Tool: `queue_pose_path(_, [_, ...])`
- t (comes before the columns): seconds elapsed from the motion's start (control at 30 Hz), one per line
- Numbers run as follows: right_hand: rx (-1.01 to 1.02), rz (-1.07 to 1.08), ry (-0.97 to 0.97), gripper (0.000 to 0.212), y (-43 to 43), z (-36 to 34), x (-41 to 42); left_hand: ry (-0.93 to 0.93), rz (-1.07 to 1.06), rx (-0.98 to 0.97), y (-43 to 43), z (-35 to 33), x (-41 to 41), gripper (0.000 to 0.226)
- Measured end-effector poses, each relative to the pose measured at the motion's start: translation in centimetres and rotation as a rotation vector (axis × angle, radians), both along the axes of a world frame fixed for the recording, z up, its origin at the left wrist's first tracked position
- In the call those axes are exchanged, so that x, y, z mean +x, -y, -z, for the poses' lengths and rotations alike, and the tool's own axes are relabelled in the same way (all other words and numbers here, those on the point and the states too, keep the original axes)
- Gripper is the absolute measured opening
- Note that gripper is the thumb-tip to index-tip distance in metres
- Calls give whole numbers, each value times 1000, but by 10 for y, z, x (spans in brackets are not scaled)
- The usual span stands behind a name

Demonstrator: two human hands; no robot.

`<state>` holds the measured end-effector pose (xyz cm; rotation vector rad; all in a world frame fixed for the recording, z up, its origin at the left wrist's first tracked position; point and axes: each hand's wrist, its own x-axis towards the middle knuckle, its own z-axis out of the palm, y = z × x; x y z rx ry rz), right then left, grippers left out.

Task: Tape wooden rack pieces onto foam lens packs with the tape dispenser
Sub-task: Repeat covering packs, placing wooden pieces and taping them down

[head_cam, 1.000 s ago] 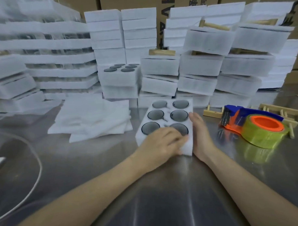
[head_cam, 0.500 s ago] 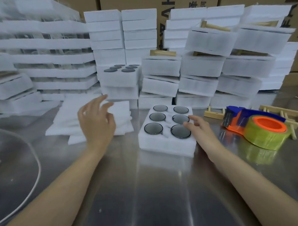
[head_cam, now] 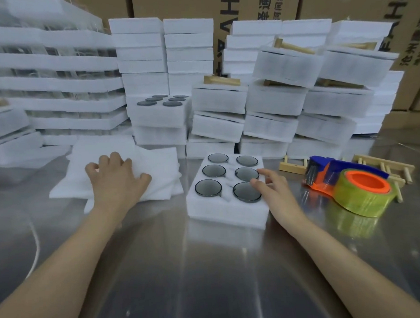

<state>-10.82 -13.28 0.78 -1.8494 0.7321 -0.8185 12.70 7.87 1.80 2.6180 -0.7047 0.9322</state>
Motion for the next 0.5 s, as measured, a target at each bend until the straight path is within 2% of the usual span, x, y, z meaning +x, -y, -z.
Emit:
queue_pose_path(0.13, [-3, -2, -2, 35, -1, 0, -2, -73, 53, -60, 4, 2, -3, 60])
queue_pose_path(0.23, [-1, -5, 6, 33, -1, -1, -3, -100, 84, -122, 6, 3, -3, 48])
queue_pose_path(0.3, [2, -12, 15, 32, -1, -2, -3, -91, 74, -152, 8, 1, -5, 42])
queue_pose_path(0.5, [16, -20, 20, 30, 0, 0, -3, -31, 50, -216, 9, 4, -11, 41])
